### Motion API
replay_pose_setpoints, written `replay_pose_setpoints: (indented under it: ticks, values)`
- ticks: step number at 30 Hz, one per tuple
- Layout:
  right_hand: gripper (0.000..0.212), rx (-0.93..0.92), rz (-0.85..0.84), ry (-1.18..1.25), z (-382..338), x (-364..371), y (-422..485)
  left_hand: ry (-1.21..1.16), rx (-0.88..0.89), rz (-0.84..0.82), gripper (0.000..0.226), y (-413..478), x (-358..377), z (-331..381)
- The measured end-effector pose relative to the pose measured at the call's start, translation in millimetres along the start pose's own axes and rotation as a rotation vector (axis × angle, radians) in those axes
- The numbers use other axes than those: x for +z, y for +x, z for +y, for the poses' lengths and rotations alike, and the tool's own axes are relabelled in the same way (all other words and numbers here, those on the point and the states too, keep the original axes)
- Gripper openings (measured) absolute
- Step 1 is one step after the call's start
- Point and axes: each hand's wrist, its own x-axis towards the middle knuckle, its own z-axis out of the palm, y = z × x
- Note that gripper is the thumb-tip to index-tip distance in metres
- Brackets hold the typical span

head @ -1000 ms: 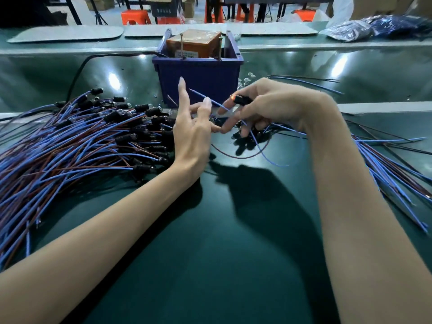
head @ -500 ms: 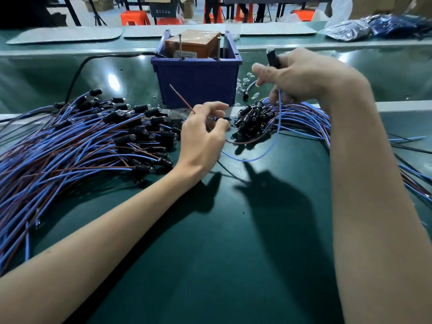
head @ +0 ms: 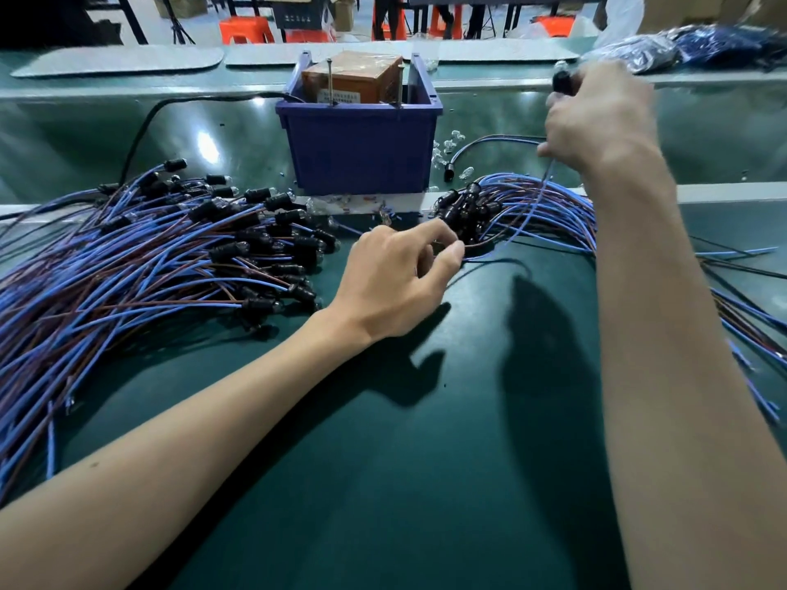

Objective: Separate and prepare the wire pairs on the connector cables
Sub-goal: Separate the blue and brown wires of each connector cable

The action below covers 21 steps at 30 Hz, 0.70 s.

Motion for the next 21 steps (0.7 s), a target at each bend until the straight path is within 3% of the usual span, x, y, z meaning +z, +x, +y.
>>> replay_pose_setpoints:
  ticks: [6,9,13,21]
  values:
    - [0.031,-0.077,0.029,-0.098,1,0,-1,0.094,0.003,0.074,0.029,1,1,-1]
    - [0.032,-0.104,-0.059,-0.149,2,2,-2,0.189,-0.005,0.115,0.027,4,3,-4]
    - [0.035,-0.17,-0.202,-0.203,6,5,0,0.375,-0.102,-0.01,0.027,7,8,-13]
    - [0.04,-0.313,-0.49,-0.309,7,13,-7,0.347,-0.146,-0.017,0.017,6,8,-12]
